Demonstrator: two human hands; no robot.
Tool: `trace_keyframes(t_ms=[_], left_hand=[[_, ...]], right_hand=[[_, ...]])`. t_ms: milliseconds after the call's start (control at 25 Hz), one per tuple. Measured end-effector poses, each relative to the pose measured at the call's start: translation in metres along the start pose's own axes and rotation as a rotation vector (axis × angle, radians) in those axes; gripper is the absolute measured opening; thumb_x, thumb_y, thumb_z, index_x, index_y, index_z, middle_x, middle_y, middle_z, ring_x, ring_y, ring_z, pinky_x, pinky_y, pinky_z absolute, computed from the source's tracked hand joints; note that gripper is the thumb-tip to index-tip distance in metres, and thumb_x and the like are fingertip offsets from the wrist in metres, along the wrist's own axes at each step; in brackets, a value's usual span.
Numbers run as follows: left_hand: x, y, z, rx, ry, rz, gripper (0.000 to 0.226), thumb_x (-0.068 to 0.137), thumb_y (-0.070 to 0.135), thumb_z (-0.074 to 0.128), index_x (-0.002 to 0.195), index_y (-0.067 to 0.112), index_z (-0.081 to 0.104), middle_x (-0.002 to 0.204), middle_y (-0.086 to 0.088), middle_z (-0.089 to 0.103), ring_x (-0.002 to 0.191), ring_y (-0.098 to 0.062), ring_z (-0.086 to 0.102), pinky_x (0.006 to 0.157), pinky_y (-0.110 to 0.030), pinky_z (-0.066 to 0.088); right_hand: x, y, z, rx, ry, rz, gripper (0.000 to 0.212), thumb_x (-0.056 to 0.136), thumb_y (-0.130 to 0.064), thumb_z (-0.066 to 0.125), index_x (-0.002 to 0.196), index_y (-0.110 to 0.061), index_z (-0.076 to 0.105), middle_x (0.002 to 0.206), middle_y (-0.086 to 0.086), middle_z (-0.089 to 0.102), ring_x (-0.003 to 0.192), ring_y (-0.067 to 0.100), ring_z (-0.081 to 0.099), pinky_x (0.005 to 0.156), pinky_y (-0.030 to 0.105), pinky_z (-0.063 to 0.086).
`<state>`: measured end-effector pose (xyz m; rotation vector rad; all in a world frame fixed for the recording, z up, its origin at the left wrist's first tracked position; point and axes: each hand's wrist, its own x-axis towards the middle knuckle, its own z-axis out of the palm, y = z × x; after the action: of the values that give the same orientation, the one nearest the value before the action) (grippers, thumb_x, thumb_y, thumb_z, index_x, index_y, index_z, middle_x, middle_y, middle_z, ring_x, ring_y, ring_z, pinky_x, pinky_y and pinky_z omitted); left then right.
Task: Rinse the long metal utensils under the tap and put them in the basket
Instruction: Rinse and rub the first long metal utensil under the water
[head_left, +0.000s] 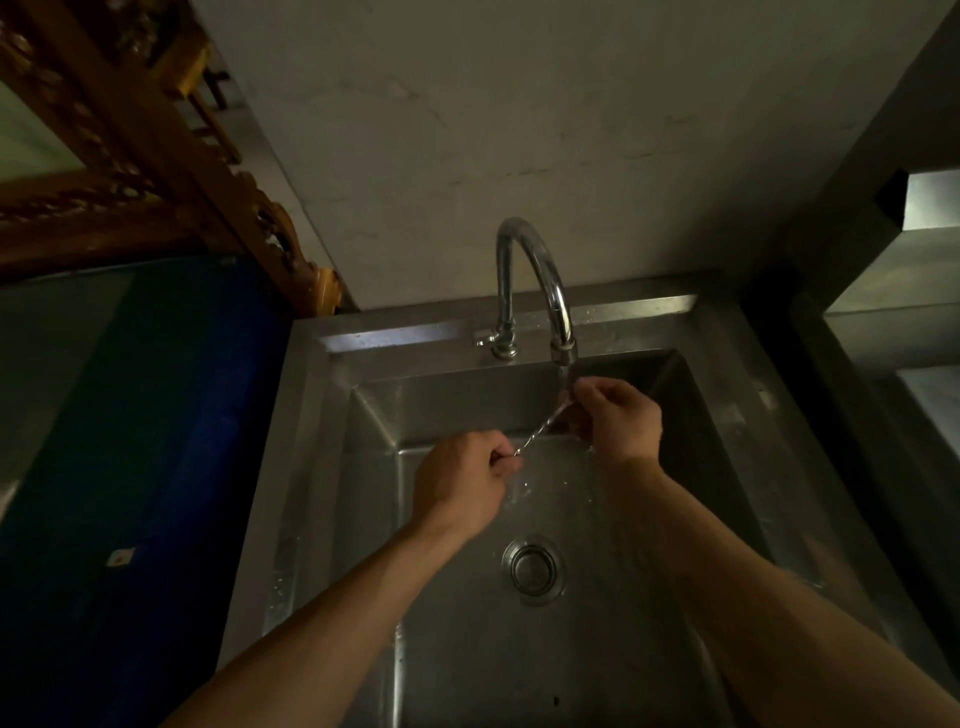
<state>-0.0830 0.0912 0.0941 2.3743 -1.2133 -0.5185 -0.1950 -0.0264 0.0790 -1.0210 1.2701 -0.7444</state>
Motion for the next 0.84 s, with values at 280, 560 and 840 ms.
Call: trace_keyframes(t_ms=[280,560,840], left_hand=[[0.021,-0.011,-0.02,0.617,0.193,0.343,0.017,0.087,0.024,0.053,0.095,0.026,0.068,0.09,0.003,0.063,0.084,-0.021,0.061,0.077,-0.036,0.033],[0.029,0.011,0.01,-0.422,-0.093,0.07,0.027,0.09,0.01,0.056,0.112,0.022,0.065,0.11,0.001,0.071,0.1,-0.01,0.065,0.088,-0.025,0.05],[0.027,0.023,0.032,-0.806,-0.107,-0.25,0.04,0.083,0.014,0.068,0.121,0.017,0.056,0.102,-0.007,0.07,0.089,-0.012,0.064,0.079,-0.022,0.046]], right_hand=[[-0.002,0.008,-0.036,-0.32,-0.603,0.11,0.021,0.088,-0.002,0.063,0.109,-0.006,0.067,0.092,0.011,0.074,0.066,0.015,0.07,0.068,0.029,0.059],[-0.018,0.011,-0.03,-0.288,-0.818,0.167,0.032,0.08,0.011,0.067,0.103,-0.01,0.061,0.074,0.003,0.074,0.069,0.016,0.069,0.071,0.03,0.057],[-0.02,0.008,-0.026,-0.277,-0.65,0.119,0.029,0.079,0.011,0.068,0.101,-0.004,0.058,0.079,0.01,0.069,0.059,0.011,0.069,0.057,0.024,0.056]])
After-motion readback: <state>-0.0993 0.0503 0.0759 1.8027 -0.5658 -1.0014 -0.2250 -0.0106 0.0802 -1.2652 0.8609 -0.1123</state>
